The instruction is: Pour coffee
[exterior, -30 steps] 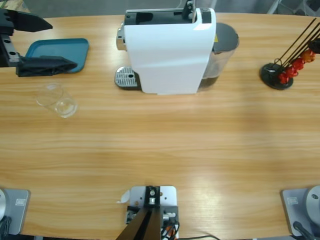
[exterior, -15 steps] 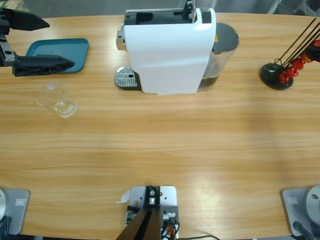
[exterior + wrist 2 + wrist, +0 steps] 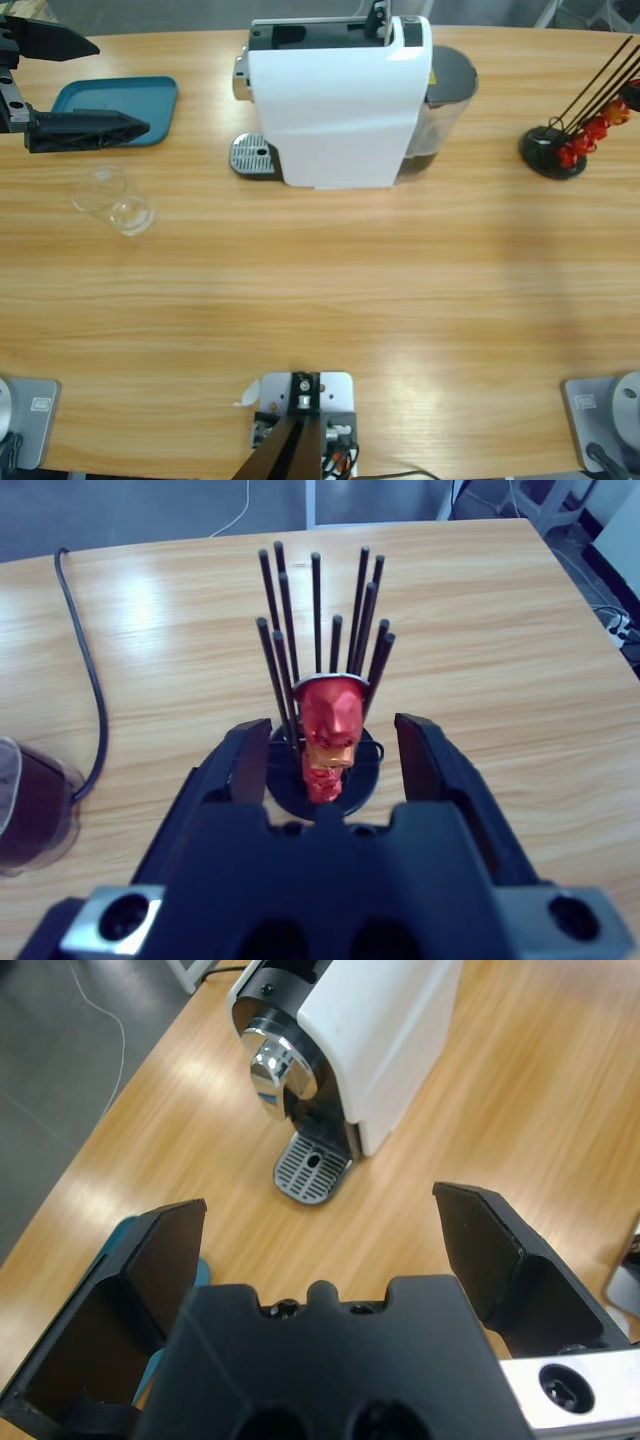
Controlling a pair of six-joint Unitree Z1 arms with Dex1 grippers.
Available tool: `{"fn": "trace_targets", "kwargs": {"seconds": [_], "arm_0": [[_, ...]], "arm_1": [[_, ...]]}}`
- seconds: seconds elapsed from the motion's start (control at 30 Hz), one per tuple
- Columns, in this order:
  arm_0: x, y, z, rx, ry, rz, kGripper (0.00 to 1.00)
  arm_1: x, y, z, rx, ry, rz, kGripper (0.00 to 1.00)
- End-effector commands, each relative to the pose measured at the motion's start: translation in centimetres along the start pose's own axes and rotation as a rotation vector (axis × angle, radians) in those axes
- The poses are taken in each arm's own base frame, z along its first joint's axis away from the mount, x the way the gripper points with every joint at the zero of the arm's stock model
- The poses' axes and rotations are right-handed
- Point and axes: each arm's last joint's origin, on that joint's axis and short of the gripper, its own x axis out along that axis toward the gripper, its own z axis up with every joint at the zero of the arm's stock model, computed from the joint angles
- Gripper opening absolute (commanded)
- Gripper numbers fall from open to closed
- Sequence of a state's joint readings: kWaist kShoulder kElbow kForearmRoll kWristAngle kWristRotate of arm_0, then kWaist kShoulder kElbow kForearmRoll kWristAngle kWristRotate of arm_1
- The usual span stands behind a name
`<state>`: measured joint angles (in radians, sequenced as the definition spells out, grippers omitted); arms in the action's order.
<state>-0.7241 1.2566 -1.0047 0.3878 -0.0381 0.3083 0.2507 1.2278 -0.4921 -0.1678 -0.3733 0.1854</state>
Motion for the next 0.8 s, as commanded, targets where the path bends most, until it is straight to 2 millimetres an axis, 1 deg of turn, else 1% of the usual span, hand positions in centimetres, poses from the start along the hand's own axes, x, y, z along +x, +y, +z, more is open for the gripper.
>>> {"fn": "trace_targets", "kwargs": {"seconds": [0.03, 0.33, 0.37, 0.4, 0.43, 0.47, 0.5, 0.57, 0.67, 0.73, 0.8], "arm_0": [[0.77, -0.24, -0.43, 0.005, 0.038, -0.004, 0.998], [0.89, -0.21, -0.36, 0.003, 0.039, -0.004, 0.998], [0.90, -0.22, -0.38, 0.003, 0.040, -0.004, 0.998], [0.90, -0.22, -0.38, 0.003, 0.040, -0.004, 0.996], [0.89, -0.21, -0.37, 0.003, 0.040, -0.004, 0.997], [0.89, -0.21, -0.35, 0.003, 0.039, -0.004, 0.998], [0.89, -0.21, -0.35, 0.003, 0.039, -0.004, 0.998], [0.89, -0.21, -0.35, 0.003, 0.039, -0.004, 0.998], [0.88, -0.21, -0.35, 0.003, 0.039, -0.005, 0.998], [0.82, -0.20, -0.30, 0.003, 0.036, -0.005, 0.997], [0.86, -0.21, -0.30, 0.003, 0.036, -0.007, 0.998]], "arm_1": [[1.37, -0.06, -1.04, -0.015, 0.050, -0.001, 0.554], [1.67, -0.21, -1.46, -0.019, 0.065, -0.011, 0.550], [1.67, -0.19, -1.43, -0.022, 0.064, -0.009, 0.535], [1.67, -0.19, -1.44, -0.029, 0.063, -0.008, 0.490], [1.68, -0.22, -1.46, -0.032, 0.060, -0.007, 0.422], [1.69, -0.23, -1.49, -0.034, 0.055, -0.003, 0.382], [1.73, -0.22, -1.51, -0.034, 0.055, 0.000, 0.371], [1.77, -0.27, -1.58, -0.036, 0.055, 0.000, 0.309], [1.91, -0.41, -1.63, -0.031, 0.056, -0.008, 0.304], [1.92, -0.42, -1.56, -0.031, 0.051, -0.007, 0.260], [1.95, -0.41, -1.55, -0.031, 0.050, -0.007, 0.247]]}}
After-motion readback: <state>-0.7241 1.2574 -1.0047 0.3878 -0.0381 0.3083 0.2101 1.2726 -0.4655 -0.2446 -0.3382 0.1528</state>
